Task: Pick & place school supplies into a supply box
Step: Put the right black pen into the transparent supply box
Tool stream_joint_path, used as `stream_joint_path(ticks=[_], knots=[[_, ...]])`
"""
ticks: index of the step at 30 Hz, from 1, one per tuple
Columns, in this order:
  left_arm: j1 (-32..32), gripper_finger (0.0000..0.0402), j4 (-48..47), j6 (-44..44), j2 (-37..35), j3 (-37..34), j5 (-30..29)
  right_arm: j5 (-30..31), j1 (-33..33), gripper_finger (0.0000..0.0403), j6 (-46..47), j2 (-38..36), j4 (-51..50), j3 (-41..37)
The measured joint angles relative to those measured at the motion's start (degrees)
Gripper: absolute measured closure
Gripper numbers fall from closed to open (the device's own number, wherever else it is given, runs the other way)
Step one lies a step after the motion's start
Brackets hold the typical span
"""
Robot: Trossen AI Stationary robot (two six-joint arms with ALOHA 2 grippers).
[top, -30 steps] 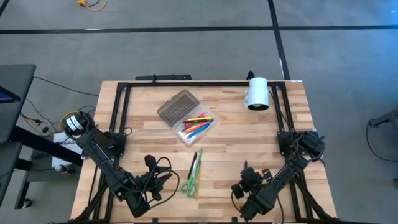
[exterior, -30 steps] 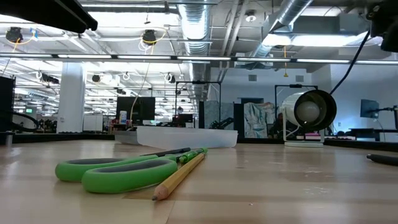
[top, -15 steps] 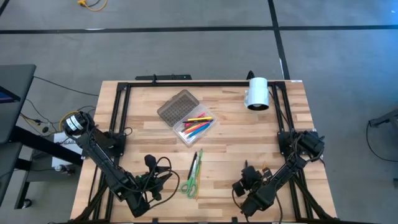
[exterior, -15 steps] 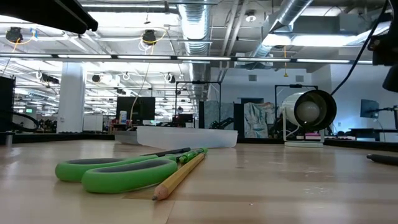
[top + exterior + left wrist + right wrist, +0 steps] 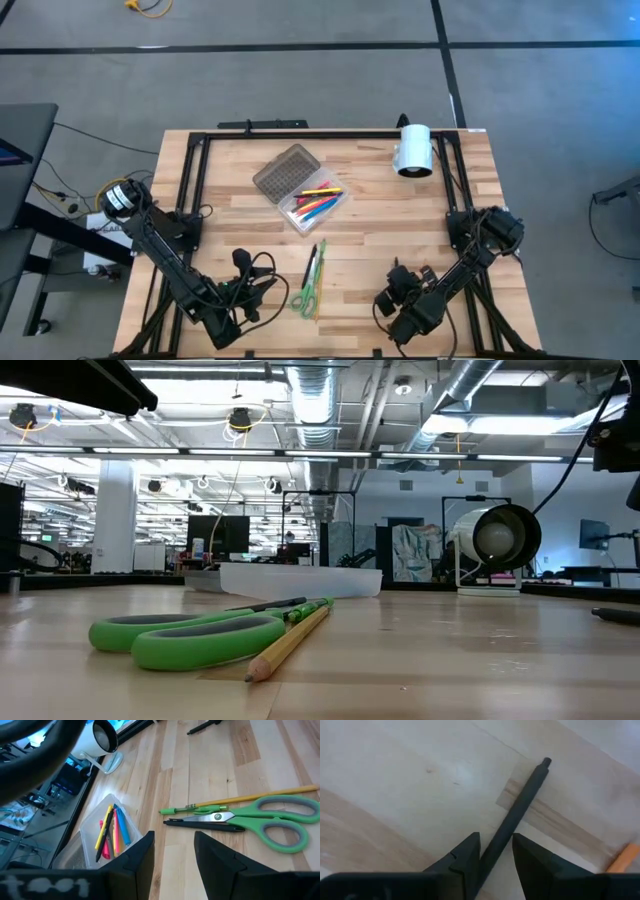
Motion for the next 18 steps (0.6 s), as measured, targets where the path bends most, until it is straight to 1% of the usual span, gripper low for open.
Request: stream_joint_path(ticks=[3,8,13,18], knots=[[0.00,0.0271,0.00,-0.01,0.00,0.00,0.00,0.05,-0.82,0.0301,-5.22,-0.02,1.34,-0.10],[-0.02,0.0271,-0.01,-0.01,0.00,0.00,0.00,0.09,-1.82,0.0328,-10.83,-0.04,2.97,0.04],[0.00,0.0271,-0.02,0.01,0.00,0.00,0.00,-0.02,-1.99,0.0350,-14.27,0.11,3.51,1.10],[0.00,0.0271,-0.02,0.00,0.00,0.00,0.02,-0.14,-2.06,0.0357,-15.65,0.18,3.46,1.45]])
